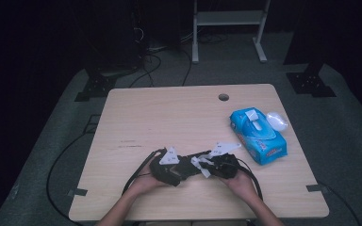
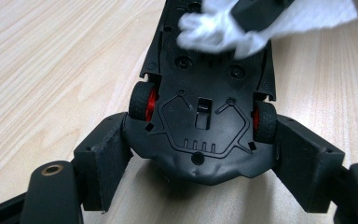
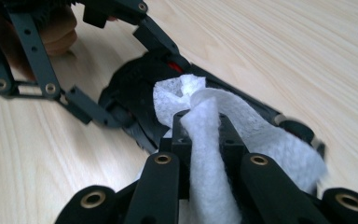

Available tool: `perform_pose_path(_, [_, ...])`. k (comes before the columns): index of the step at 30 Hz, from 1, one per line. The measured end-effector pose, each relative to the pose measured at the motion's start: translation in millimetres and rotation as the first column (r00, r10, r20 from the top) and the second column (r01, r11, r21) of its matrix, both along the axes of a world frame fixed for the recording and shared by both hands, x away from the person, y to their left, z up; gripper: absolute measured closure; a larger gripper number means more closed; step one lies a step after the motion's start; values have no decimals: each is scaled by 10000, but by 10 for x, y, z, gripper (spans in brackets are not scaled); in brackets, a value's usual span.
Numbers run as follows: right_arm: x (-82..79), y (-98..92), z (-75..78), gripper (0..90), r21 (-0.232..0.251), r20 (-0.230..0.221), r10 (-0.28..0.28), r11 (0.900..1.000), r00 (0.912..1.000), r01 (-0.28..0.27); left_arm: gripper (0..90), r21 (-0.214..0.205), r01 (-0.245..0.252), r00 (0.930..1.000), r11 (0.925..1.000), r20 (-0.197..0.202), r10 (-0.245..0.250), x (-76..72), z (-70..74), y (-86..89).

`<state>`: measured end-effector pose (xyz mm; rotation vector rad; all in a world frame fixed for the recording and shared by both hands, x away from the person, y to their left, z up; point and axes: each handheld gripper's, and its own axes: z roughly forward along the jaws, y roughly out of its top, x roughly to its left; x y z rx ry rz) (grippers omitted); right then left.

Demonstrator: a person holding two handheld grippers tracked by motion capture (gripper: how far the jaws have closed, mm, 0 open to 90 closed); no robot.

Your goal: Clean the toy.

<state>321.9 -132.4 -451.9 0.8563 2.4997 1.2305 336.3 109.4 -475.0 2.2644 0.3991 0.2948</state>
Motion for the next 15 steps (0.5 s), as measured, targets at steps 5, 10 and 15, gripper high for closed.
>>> perform_pose_path(5, [-99, 145, -36, 810, 273, -184, 593, 9979, 9981, -588, 240, 47, 23, 10000, 10000, 91, -23, -11, -4, -23])
perform_pose_path(10, [-114, 329, -21, 809, -94, 219, 986, 9951, 9949, -984, 240, 113, 65, 9999, 9999, 117, -67, -23, 1, 0])
perform_pose_path(15, [-26, 105, 3, 810, -97, 185, 29, 9999, 9998, -27, 240, 79, 114, 9998, 9999, 169, -116, -20, -3, -7])
